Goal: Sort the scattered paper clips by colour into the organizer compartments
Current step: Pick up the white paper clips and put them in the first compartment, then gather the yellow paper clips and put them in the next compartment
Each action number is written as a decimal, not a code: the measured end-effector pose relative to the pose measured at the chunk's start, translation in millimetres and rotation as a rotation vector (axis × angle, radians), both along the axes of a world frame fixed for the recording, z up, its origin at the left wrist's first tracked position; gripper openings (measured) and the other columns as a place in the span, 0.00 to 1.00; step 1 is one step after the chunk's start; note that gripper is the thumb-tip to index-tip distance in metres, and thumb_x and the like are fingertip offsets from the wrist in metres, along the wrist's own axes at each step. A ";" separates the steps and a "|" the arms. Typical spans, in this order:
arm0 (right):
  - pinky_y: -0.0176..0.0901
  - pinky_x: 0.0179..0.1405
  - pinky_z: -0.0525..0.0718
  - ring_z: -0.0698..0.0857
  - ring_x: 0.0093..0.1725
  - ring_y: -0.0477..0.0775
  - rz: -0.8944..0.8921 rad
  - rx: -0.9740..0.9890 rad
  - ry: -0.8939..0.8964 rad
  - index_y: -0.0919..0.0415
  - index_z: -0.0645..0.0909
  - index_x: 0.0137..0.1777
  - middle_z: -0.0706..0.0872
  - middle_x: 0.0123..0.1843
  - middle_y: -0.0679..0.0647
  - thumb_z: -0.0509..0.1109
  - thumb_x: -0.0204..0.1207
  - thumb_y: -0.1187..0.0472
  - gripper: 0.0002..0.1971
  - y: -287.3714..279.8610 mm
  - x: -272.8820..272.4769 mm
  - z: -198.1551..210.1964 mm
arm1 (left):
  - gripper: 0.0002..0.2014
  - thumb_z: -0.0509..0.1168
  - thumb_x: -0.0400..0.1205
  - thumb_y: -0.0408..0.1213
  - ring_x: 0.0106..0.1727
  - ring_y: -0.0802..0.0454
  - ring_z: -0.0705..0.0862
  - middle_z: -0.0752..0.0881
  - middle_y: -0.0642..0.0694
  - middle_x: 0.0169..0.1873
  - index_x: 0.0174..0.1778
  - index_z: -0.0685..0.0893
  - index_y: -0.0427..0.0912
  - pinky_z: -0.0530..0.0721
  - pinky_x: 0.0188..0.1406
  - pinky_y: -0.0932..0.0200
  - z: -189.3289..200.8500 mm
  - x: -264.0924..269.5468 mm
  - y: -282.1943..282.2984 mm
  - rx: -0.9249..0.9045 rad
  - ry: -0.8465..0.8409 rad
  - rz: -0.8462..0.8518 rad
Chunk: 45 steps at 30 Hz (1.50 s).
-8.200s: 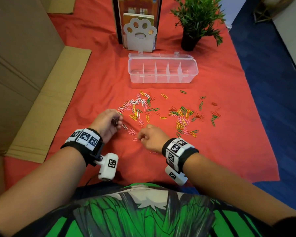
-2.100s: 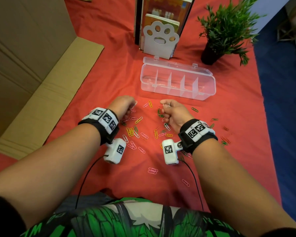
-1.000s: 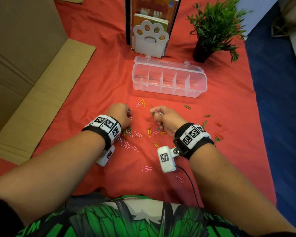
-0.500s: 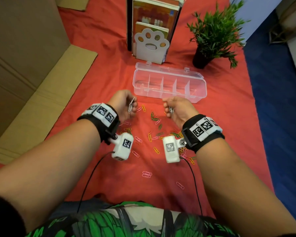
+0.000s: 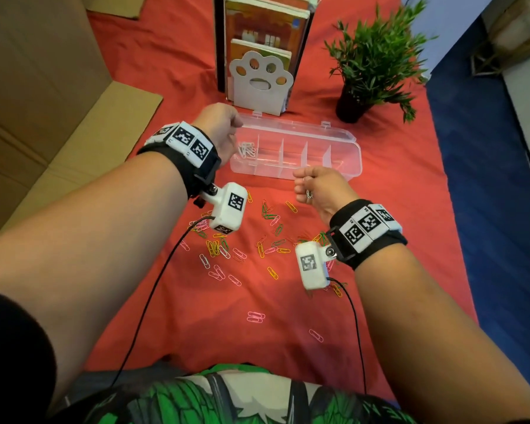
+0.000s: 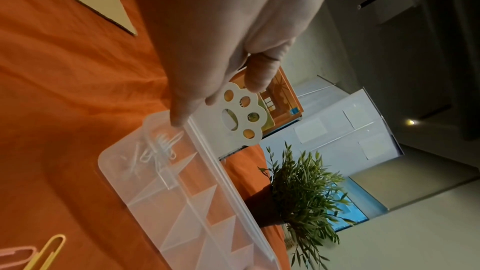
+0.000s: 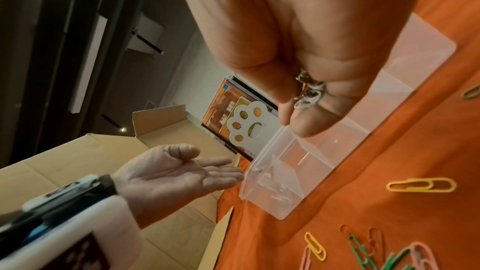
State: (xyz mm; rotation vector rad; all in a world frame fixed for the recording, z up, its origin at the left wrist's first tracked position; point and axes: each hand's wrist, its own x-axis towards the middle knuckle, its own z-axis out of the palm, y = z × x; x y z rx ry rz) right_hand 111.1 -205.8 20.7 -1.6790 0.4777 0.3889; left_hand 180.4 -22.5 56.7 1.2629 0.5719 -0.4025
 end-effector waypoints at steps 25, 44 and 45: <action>0.35 0.57 0.72 0.81 0.61 0.60 0.423 -0.662 -0.492 0.65 0.83 0.55 0.82 0.60 0.63 0.57 0.75 0.74 0.16 109.4 21.0 8.6 | 0.10 0.68 0.75 0.31 0.53 0.45 0.85 0.89 0.40 0.50 0.51 0.88 0.41 0.75 0.52 0.63 -76.0 -145.0 97.3 1.053 -0.234 -0.506; 0.45 0.53 0.78 0.81 0.49 0.60 0.680 -0.683 -0.204 0.60 0.81 0.55 0.78 0.51 0.61 0.59 0.72 0.71 0.16 90.9 -92.3 -53.4 | 0.04 0.69 0.73 0.34 0.48 0.42 0.85 0.89 0.41 0.43 0.41 0.88 0.42 0.75 0.44 0.60 -84.2 -129.4 84.0 1.194 -0.256 -0.594; 0.42 0.49 0.76 0.79 0.44 0.57 0.617 -0.591 -0.154 0.59 0.84 0.49 0.78 0.46 0.58 0.59 0.72 0.70 0.14 91.0 -90.8 -52.4 | 0.03 0.70 0.73 0.34 0.47 0.44 0.85 0.89 0.42 0.41 0.41 0.87 0.42 0.73 0.42 0.61 -83.4 -129.8 86.2 1.180 -0.246 -0.567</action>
